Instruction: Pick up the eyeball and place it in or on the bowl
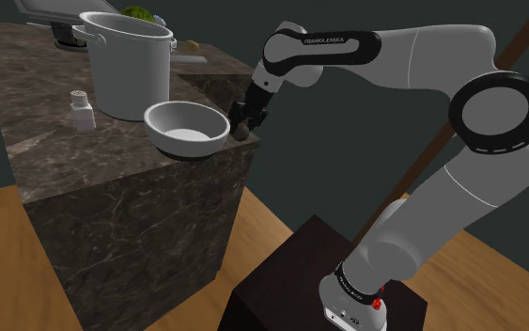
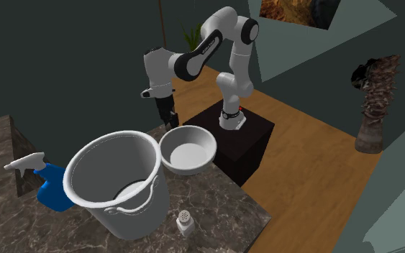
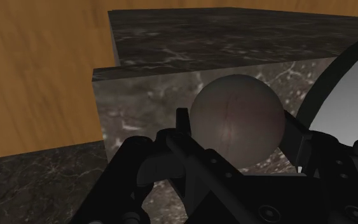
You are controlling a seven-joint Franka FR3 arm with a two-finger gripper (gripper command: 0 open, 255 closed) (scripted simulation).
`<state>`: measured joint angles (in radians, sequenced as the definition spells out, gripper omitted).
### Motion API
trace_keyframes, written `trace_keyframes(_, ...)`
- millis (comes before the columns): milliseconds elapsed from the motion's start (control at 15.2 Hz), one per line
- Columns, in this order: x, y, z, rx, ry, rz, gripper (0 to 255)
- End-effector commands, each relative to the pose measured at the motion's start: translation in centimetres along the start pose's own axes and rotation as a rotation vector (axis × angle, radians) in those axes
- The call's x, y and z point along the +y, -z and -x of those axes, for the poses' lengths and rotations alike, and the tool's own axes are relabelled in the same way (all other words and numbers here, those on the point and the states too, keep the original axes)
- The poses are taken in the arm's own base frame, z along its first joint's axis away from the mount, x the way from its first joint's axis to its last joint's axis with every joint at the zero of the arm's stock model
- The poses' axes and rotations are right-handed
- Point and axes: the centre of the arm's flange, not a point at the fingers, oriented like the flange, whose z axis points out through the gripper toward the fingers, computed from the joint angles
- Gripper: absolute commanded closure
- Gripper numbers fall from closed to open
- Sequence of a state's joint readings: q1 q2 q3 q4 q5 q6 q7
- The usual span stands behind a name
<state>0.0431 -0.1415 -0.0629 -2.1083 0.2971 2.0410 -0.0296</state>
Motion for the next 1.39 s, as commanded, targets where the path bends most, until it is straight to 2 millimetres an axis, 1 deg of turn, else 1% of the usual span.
trace_keyframes(0,0.0,0.0,0.0,0.000,0.000,0.000,255)
trace_keyframes(1320,-2.9,10.1,-0.7,0.000,0.000,0.000,255)
